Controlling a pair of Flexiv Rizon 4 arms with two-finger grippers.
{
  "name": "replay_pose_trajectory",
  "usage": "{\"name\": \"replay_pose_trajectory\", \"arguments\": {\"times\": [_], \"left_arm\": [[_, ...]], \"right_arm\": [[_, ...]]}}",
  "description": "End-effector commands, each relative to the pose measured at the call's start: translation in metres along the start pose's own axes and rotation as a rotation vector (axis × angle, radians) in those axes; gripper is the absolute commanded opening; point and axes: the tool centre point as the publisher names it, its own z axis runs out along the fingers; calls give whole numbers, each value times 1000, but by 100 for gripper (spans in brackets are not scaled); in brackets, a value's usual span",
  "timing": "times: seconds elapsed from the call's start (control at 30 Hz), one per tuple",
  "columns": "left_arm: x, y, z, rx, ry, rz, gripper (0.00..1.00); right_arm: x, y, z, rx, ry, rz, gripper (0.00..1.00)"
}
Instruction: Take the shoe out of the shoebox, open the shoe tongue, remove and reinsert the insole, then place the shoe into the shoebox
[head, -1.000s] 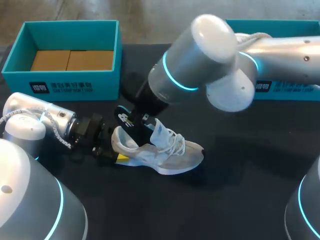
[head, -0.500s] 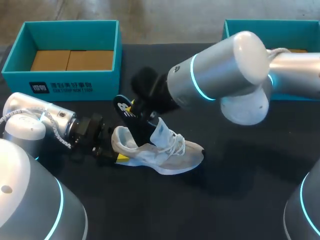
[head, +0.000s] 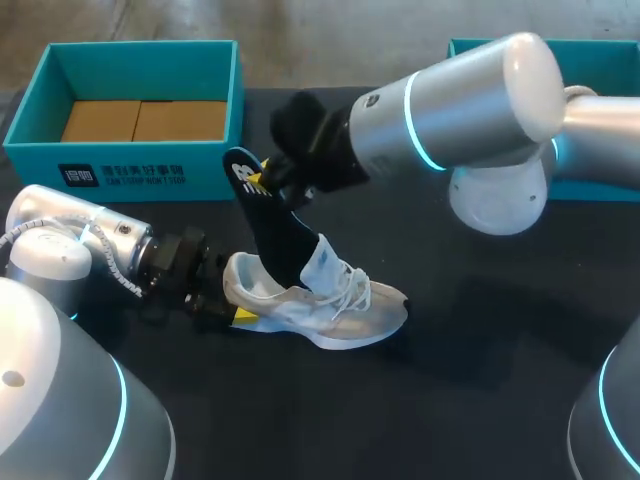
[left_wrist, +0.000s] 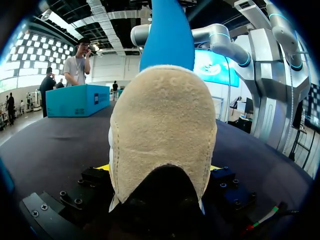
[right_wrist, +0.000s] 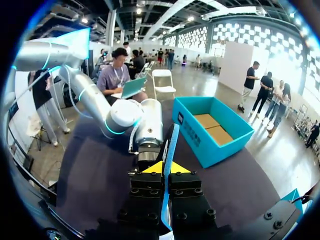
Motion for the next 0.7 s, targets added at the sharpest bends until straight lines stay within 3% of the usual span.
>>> {"name": "replay_pose_trajectory", "arguments": {"times": [0.03, 0.5, 0.7], "left_arm": [[-1, 1, 1, -1, -1, 0, 0], [-1, 1, 1, -1, -1, 0, 0], [-1, 1, 1, -1, -1, 0, 0]], "right_arm": [[0, -4, -4, -6, 4, -1, 0], [0, -4, -4, -6, 4, -1, 0], [-18, 26, -32, -168, -7, 52, 0]]}}
